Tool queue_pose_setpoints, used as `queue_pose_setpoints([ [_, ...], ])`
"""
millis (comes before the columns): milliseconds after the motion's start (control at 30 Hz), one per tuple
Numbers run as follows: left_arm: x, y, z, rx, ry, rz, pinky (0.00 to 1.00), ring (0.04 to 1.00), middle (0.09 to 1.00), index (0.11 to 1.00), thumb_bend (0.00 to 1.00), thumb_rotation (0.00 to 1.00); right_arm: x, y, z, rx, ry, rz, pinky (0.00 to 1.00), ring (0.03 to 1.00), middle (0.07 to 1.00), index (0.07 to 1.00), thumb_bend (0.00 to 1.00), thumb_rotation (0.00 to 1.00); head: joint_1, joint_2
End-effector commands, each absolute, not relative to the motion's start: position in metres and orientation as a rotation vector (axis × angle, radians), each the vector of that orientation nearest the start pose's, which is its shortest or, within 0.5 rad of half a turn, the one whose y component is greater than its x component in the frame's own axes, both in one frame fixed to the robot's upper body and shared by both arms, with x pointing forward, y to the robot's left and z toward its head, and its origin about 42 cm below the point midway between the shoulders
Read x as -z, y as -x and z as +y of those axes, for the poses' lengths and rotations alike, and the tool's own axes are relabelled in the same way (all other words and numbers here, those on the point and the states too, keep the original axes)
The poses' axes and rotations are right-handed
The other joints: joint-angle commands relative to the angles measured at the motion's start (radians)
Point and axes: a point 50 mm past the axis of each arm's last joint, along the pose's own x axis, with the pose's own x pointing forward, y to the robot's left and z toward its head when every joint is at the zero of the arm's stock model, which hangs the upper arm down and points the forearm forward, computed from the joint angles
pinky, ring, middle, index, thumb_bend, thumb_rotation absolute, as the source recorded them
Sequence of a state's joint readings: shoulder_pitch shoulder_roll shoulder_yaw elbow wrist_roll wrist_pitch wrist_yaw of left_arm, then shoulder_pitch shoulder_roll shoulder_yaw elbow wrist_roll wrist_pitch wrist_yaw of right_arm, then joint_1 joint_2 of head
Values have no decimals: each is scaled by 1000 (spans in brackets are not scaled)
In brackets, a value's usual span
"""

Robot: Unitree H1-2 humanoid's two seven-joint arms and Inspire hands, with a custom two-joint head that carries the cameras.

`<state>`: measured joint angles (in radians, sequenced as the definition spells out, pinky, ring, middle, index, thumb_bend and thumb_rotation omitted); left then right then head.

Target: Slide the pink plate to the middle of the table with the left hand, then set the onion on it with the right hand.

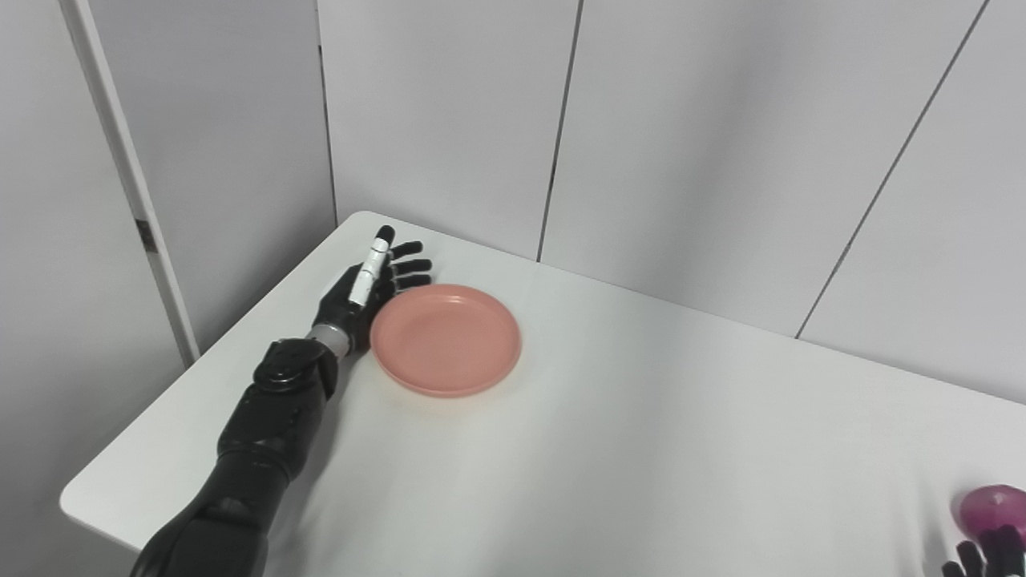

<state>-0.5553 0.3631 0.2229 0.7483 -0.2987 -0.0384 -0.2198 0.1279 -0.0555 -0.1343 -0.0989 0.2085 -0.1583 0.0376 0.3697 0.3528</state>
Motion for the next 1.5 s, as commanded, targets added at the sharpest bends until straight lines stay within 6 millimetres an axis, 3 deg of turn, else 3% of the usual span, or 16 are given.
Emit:
queue_pose_setpoints([
  [0, -165, -464, 368, -6, 66, -9, 743, 729, 728, 749, 793, 923, -62, -216, -274, 167, -125, 3, 1000, 1000, 1000, 1000, 491, 1000, -2, 2],
  [400, -154, -471, 330, 96, 38, 20, 780, 754, 745, 768, 809, 948, -63, -216, -271, 164, -131, 5, 1000, 1000, 1000, 1000, 500, 1000, -17, 12],
  [533, -148, -465, 314, 115, 41, 23, 792, 762, 753, 767, 799, 953, -64, -216, -269, 158, -127, 1, 1000, 1000, 1000, 1000, 501, 1000, -25, 16],
  [767, -139, -446, 272, -32, 79, 54, 803, 768, 747, 766, 765, 902, -64, -217, -267, 165, -134, 2, 1000, 1000, 1000, 1000, 496, 1000, -40, 27],
  [1000, -141, -427, 242, -105, 80, 86, 853, 818, 807, 829, 651, 963, -66, -218, -262, 162, -134, 3, 1000, 1000, 1000, 1000, 510, 1000, -69, 42],
  [1100, -142, -421, 235, -100, 90, 90, 871, 822, 813, 841, 643, 967, -66, -219, -260, 160, -135, 2, 1000, 997, 1000, 1000, 520, 1000, -81, 46],
  [1267, -145, -413, 232, -78, 113, 111, 859, 813, 802, 826, 652, 936, -68, -220, -256, 126, -172, 4, 1000, 1000, 1000, 1000, 652, 1000, -148, 76],
  [1467, -152, -405, 238, -21, 132, 116, 865, 819, 803, 830, 668, 901, -71, -219, -246, 105, -134, -12, 1000, 974, 984, 996, 594, 1000, -249, 109],
])
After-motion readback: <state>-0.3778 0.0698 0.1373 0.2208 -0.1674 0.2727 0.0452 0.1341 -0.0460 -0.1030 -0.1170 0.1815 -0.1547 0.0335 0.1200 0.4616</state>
